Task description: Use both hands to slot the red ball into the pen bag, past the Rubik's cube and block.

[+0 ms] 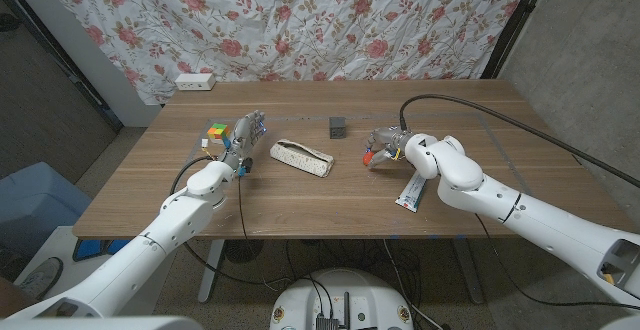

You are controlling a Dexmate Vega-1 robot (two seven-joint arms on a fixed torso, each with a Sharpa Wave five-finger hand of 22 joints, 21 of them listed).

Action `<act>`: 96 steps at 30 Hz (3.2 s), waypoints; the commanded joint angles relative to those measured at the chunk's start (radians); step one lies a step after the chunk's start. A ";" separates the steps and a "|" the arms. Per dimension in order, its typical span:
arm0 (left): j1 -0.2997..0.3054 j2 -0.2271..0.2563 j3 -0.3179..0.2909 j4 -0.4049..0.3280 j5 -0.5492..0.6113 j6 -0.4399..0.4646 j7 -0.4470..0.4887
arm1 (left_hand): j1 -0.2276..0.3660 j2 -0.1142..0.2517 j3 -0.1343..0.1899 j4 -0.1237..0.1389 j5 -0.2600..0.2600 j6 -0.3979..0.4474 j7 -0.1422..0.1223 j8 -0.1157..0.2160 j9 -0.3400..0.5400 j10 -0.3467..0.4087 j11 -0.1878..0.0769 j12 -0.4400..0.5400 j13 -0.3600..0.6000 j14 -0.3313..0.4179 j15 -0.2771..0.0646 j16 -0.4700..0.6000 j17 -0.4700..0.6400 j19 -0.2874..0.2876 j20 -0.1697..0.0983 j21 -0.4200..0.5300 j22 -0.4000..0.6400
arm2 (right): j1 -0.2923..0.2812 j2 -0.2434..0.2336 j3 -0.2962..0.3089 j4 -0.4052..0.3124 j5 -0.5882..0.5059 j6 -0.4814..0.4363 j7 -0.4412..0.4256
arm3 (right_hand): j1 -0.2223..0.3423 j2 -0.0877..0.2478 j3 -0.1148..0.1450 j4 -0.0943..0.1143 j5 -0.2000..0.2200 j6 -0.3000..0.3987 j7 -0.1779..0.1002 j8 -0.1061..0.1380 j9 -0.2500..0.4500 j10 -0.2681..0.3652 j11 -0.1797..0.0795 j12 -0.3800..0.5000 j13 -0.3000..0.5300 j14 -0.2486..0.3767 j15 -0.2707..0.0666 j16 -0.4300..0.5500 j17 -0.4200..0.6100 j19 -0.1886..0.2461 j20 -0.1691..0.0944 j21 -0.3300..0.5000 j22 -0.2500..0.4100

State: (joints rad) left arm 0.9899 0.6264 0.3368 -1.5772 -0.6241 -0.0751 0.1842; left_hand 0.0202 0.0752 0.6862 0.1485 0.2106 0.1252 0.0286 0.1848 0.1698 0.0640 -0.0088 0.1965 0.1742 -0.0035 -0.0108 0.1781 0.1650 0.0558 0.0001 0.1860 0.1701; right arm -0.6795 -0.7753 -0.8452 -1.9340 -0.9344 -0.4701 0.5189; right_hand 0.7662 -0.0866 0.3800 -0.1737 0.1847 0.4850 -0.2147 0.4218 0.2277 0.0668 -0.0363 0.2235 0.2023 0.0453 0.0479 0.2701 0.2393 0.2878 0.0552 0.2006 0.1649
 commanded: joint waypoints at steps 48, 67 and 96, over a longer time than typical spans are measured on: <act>-0.028 0.028 0.012 -0.002 0.000 0.031 -0.039 | -0.007 0.080 0.015 -0.002 -0.002 0.011 -0.003 -0.002 0.005 0.009 0.005 -0.003 0.003 0.005 0.007 -0.002 0.005 0.003 0.010 0.005 0.001 | -0.021 -0.008 0.038 0.018 0.024 0.088 -0.150 | 0.105 0.023 0.021 0.006 -0.004 0.254 -0.005 0.123 0.024 0.107 -0.018 0.011 0.002 0.073 -0.049 0.029 0.016 0.072 -0.027 -0.002 0.004; 0.022 0.143 -0.009 -0.115 0.066 0.051 -0.046 | 0.076 0.044 0.036 -0.169 -0.026 0.132 -0.081 0.019 0.006 0.047 -0.035 0.005 0.003 0.018 -0.024 -0.001 -0.001 0.024 0.002 0.004 -0.003 | -0.040 -0.022 0.072 -0.031 0.034 0.072 -0.136 | 0.106 0.022 0.019 0.009 -0.004 0.268 -0.006 0.130 0.025 0.112 -0.017 0.009 0.002 0.073 -0.049 0.030 0.019 0.073 -0.027 -0.004 0.004; -0.071 0.323 0.077 -0.261 0.396 0.214 -0.061 | 0.286 0.014 0.078 -0.349 -0.032 0.300 -0.199 0.042 0.008 0.154 -0.137 0.013 0.003 0.101 -0.085 0.003 0.000 0.117 -0.010 0.008 -0.004 | -0.048 -0.027 0.087 -0.044 0.039 0.055 -0.150 | 0.095 0.025 0.013 0.018 -0.004 0.281 -0.006 0.137 0.027 0.120 -0.017 0.006 0.003 0.075 -0.049 0.031 0.023 0.074 -0.025 -0.006 0.004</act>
State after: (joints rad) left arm 0.9507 0.8902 0.3802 -1.7820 -0.3784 0.0873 0.1140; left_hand 0.2841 0.0982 0.7630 -0.1937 0.1808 0.4042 -0.1673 0.2196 0.1748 0.2037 -0.1413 0.2043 0.1742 0.0825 -0.0357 0.1781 0.1631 0.1584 -0.0096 0.1860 0.1627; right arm -0.7259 -0.7999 -0.7607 -1.9752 -0.8929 -0.4086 0.3748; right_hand 0.8682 -0.0706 0.3927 -0.1589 0.1779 0.7537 -0.2200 0.5516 0.2488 0.1788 -0.0481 0.2305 0.2023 0.1111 -0.0035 0.2931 0.2580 0.3536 0.0250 0.1958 0.1649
